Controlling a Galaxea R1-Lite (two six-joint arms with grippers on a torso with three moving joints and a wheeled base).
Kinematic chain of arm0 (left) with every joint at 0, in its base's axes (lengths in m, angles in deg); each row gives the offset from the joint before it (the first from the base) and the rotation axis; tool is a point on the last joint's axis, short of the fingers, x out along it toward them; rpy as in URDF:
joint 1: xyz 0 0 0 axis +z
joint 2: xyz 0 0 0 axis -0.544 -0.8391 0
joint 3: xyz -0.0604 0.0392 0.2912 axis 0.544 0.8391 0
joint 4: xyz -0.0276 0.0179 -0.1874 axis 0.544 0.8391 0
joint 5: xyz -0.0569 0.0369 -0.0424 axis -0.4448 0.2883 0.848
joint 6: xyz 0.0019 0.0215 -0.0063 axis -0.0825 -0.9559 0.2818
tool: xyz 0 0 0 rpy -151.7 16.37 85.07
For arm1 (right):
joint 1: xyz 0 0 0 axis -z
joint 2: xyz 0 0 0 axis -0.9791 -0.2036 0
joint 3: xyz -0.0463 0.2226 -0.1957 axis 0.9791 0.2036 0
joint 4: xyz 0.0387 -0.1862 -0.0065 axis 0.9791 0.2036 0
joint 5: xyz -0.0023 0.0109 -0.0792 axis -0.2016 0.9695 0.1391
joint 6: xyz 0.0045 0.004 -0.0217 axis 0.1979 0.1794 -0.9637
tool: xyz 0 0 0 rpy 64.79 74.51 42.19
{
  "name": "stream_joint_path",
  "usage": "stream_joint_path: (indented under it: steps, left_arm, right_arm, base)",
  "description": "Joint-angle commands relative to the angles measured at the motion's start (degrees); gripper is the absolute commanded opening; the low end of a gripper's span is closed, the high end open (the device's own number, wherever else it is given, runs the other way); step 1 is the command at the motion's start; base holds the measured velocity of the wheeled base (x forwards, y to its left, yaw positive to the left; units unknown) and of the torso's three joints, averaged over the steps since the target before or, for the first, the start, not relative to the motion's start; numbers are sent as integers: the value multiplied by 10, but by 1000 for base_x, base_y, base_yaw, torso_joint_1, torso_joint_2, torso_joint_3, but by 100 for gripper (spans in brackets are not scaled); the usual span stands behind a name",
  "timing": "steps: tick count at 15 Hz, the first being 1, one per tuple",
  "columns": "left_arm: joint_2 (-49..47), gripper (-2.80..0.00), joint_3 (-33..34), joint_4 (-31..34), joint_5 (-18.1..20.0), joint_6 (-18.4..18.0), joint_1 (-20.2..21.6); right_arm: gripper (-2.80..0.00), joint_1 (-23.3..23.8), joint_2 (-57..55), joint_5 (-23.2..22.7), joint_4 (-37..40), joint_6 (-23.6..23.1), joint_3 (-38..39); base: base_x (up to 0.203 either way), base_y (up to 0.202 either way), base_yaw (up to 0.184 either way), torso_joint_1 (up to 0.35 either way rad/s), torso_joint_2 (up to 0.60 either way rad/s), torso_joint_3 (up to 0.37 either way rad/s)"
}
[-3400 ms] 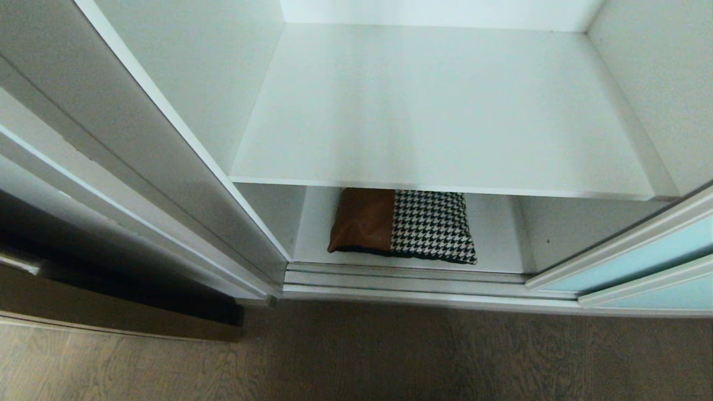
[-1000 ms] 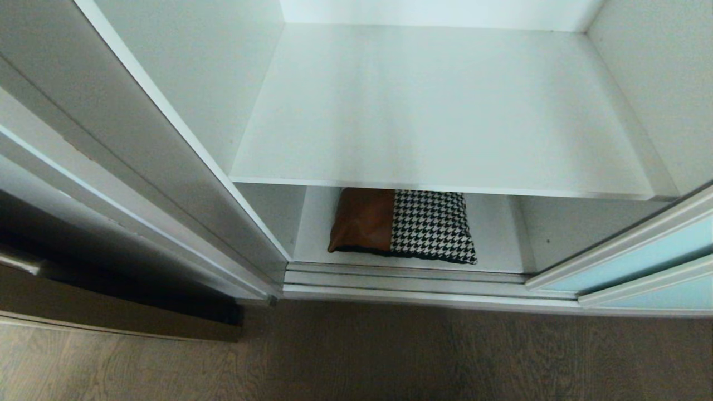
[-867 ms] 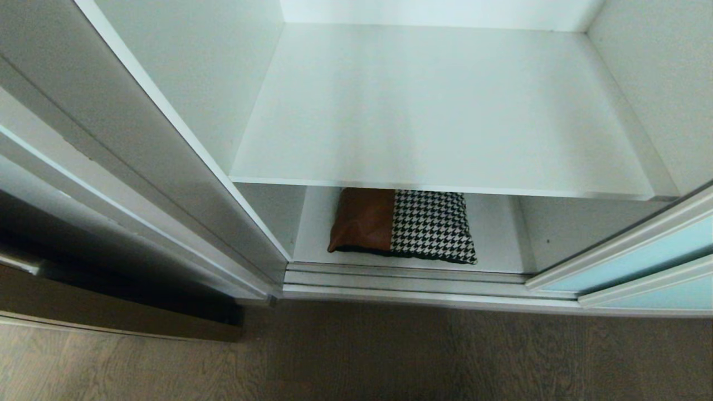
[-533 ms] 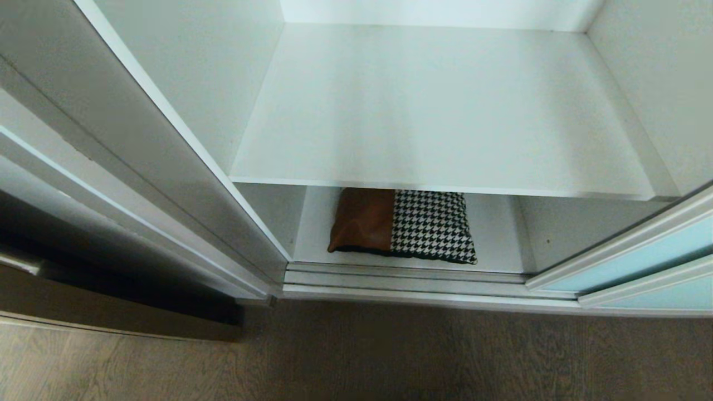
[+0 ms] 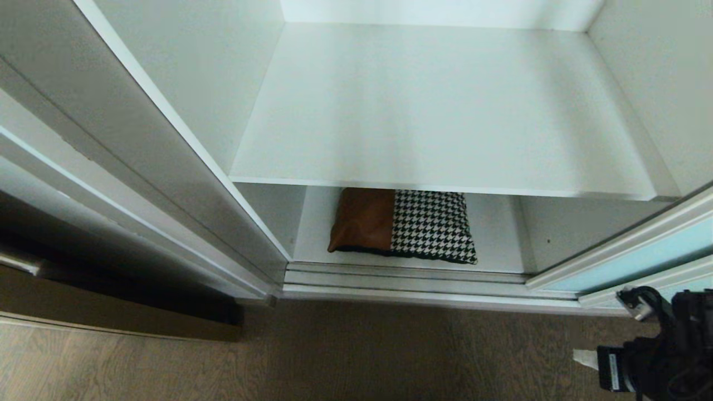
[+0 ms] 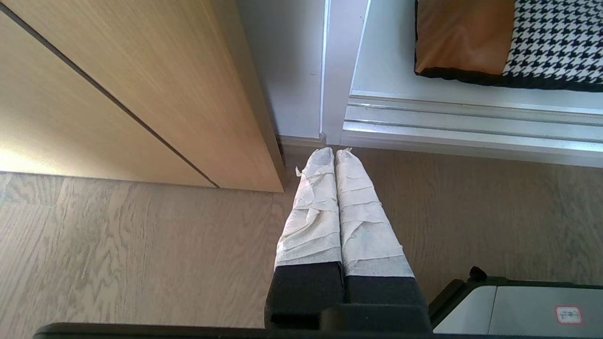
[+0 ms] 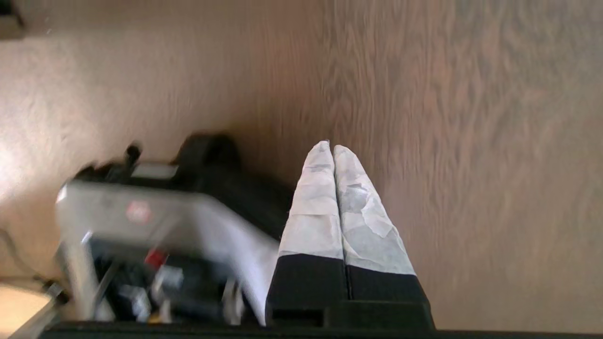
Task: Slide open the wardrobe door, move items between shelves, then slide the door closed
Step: Place the pillow on the higher shelf
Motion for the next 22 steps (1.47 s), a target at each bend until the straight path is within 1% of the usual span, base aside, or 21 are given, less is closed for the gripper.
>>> stream_joint_path:
  steps: [1, 4, 5, 7, 10, 12, 15, 17, 22]
  left_arm:
    - [-1, -280, 1, 0, 0, 0, 0]
    - [-1, -280, 1, 0, 0, 0, 0]
    - [-1, -280, 1, 0, 0, 0, 0]
    - [-1, -280, 1, 0, 0, 0, 0]
    - [-1, -280, 1, 0, 0, 0, 0]
    - [-1, -280, 1, 0, 0, 0, 0]
    - [-1, -280, 1, 0, 0, 0, 0]
    - [-1, -280, 1, 0, 0, 0, 0]
    - [-1, -280, 1, 0, 0, 0, 0]
  right_arm:
    - [-280, 7, -201, -6, -187, -7, 11]
    - [-280, 15, -368, -13, -392, -17, 27]
    - [-280, 16, -417, -14, -446, -19, 33]
    - [-280, 18, -464, -23, -529, -20, 42]
    - [-280, 15, -469, -35, -531, -20, 22]
    - [-280, -5, -466, -35, -531, -16, 9]
    - [-280, -24, -460, -33, -531, 14, -28]
    - [-280, -25, -468, -30, -531, 25, -55]
    - [-280, -25, -464, -23, -529, 32, -106]
  base:
    - [0, 0, 0, 0, 0, 0]
    - [0, 0, 0, 0, 0, 0]
    - [0, 0, 0, 0, 0, 0]
    - [0, 0, 0, 0, 0, 0]
    - [0, 0, 0, 0, 0, 0]
    - [0, 0, 0, 0, 0, 0]
    - [0, 0, 0, 0, 0, 0]
    - [0, 0, 0, 0, 0, 0]
    - [0, 0, 0, 0, 0, 0]
